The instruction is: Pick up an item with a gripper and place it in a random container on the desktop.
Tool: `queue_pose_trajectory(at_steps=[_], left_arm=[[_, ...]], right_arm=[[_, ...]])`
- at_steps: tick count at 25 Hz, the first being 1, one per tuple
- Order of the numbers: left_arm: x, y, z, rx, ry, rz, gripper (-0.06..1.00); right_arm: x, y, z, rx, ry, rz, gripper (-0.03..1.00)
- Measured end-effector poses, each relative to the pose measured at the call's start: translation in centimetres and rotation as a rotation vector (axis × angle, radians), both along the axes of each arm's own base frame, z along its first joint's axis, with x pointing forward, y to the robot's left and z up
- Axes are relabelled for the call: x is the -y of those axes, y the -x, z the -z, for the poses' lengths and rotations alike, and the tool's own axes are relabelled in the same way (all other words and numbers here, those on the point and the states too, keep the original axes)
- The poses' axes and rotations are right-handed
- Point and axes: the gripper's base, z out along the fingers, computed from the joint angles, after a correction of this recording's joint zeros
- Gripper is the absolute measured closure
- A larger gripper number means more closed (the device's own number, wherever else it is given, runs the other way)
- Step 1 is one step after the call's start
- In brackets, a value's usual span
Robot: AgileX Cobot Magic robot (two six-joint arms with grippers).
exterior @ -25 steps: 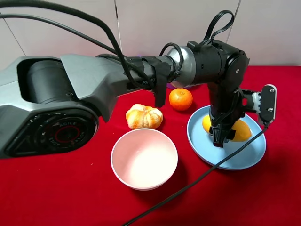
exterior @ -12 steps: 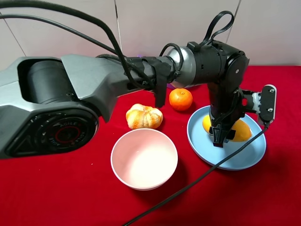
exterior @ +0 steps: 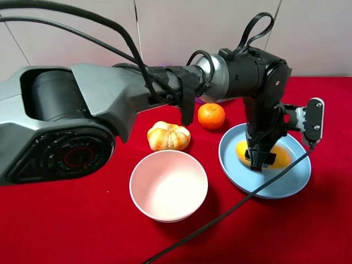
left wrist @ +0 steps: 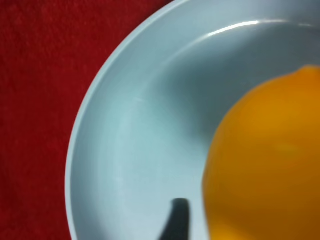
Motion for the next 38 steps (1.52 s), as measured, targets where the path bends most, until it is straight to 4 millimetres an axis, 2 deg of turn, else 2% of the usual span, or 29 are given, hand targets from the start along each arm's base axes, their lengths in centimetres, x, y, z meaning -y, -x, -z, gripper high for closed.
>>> queue_pose_trajectory(at_steps=[4,17,27,31,38], left_arm=[[0.0,0.0,0.0,0.000,0.000,0.000,0.10],[0.0,0.0,0.0,-0.001,0.000,0.000,0.08],[-0.2,0.2,-0.1,-0.018,-0.022,0.003,0.00],[-0.7,0.5,-1.9,-0.031,-0.037,0.003,0.00],[-2.7,1.1,-6.5,-0.049,-0.116,-0.050,0.00]], right_arm=[[0.0,0.0,0.0,0.000,0.000,0.000,0.27],[0.0,0.0,0.0,0.000,-0.001,-0.001,0.27],[0.0,0.0,0.0,0.000,-0.001,-0.001,0.27],[0.0,0.0,0.0,0.000,-0.001,-0.001,0.27],[0.0,0.0,0.0,0.000,-0.001,-0.001,0.27]])
